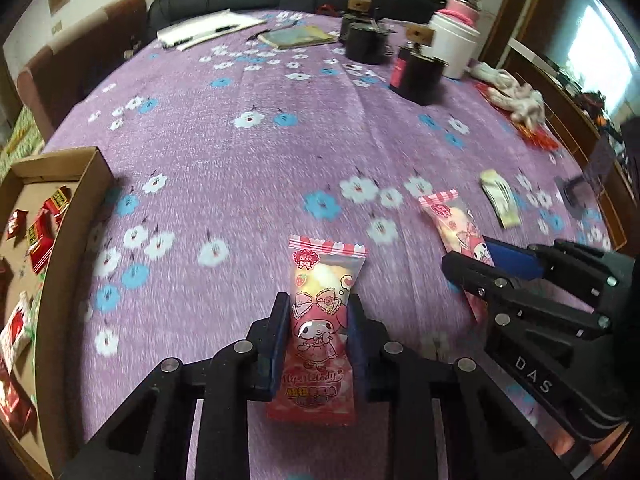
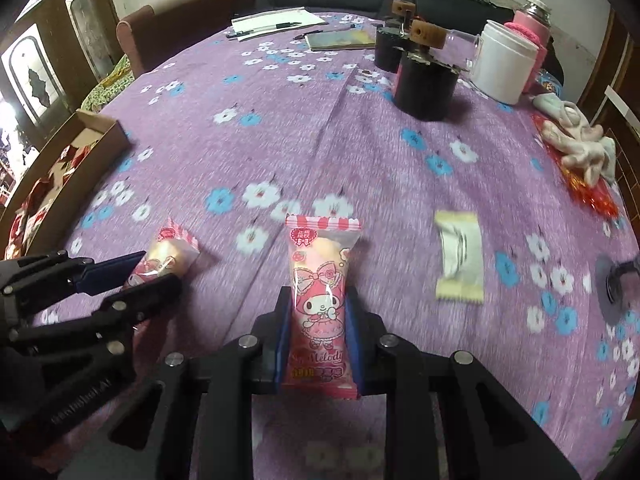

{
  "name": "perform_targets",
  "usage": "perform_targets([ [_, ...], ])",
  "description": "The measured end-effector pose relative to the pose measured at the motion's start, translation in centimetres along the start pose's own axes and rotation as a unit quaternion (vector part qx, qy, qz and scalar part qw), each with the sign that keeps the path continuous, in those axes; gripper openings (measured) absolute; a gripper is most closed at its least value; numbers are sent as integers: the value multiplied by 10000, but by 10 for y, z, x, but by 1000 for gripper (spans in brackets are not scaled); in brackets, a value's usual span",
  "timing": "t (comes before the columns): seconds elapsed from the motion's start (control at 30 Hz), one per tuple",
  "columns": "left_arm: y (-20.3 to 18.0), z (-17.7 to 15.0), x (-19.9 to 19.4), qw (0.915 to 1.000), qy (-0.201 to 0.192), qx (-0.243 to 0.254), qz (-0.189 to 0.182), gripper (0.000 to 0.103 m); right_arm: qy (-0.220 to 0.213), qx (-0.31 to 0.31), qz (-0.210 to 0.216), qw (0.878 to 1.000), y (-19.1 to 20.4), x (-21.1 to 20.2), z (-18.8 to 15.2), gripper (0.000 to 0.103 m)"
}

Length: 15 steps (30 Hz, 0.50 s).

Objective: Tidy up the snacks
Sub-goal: 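Carry both pink packets over the cardboard box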

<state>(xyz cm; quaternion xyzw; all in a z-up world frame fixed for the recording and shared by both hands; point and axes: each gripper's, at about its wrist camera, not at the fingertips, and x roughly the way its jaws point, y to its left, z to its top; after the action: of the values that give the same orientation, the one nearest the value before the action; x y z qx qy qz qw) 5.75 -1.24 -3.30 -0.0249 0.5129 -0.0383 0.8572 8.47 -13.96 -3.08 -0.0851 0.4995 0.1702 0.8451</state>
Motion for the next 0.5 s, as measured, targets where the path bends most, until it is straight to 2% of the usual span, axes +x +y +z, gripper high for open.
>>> perform_targets([
  [0.2, -13, -31, -14, 9987, -346, 323, 170, 28, -92, 136, 113, 9998, 8, -15, -27, 23],
  [0.5, -21, -66, -31, 9962, -556, 640, 194, 28, -171, 277, 207, 9993, 23, -31, -59, 23],
])
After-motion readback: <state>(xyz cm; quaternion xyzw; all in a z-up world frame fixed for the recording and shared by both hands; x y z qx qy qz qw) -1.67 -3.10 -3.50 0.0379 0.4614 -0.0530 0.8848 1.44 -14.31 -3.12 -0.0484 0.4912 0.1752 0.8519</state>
